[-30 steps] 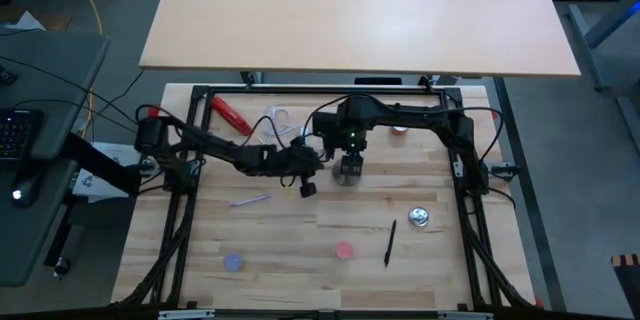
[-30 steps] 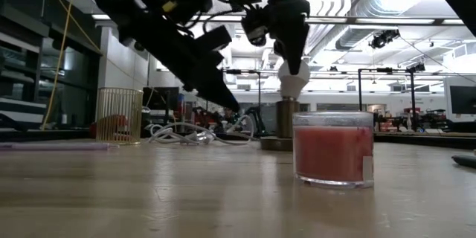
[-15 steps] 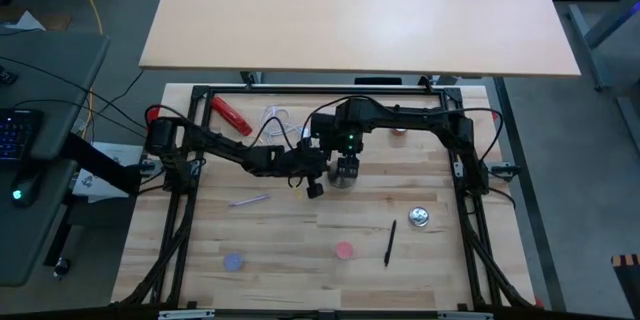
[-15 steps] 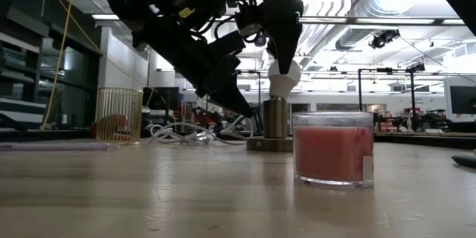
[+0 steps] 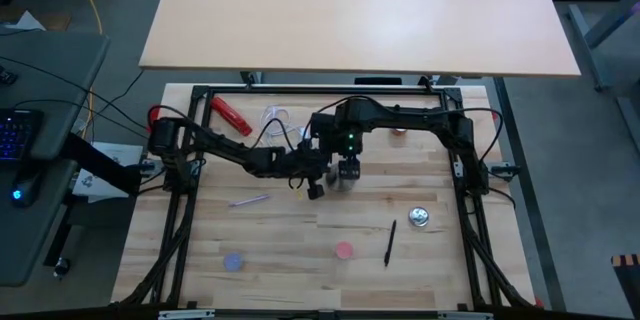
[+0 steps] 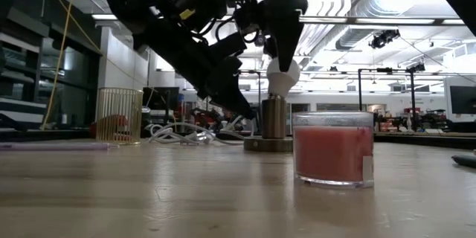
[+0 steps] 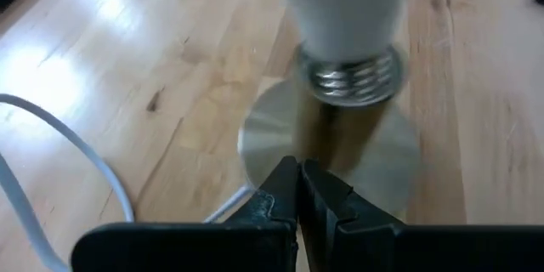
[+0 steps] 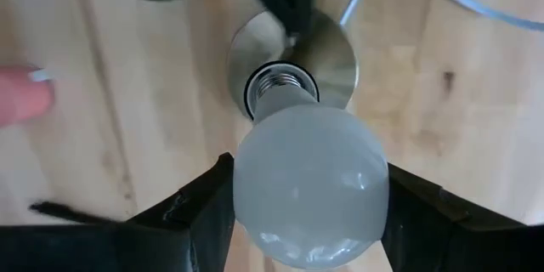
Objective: Screw lightbulb
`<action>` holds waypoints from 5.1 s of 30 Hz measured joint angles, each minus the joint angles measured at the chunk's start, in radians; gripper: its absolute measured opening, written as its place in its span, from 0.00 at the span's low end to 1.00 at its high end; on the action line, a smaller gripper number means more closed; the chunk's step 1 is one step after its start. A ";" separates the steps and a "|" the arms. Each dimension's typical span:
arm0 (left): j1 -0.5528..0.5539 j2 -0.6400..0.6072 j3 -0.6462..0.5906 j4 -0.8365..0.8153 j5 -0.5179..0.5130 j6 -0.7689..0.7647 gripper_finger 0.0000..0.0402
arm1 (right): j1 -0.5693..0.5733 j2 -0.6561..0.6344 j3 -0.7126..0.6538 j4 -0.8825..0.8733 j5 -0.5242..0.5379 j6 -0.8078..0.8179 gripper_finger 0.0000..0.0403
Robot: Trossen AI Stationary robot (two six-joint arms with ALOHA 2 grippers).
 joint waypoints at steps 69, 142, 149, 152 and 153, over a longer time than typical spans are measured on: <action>0.077 -1.018 0.134 -0.458 -0.041 0.292 0.00 | -0.128 -0.084 0.394 0.639 -0.235 0.057 0.57; 0.091 -1.012 -0.069 -0.442 -0.038 0.020 0.00 | 0.033 -0.118 0.077 0.035 0.116 -0.077 0.57; 0.070 -0.950 -0.361 -0.141 -0.022 -0.166 0.00 | 0.096 -0.117 -0.076 0.184 0.155 -0.066 0.57; 0.066 -0.874 -0.400 -0.122 -0.022 -0.228 0.00 | 0.127 -0.117 -0.079 0.180 0.195 -0.071 0.57; 0.063 -0.843 -0.404 -0.100 -0.022 -0.239 0.00 | 0.134 -0.117 -0.079 0.188 0.202 -0.076 0.57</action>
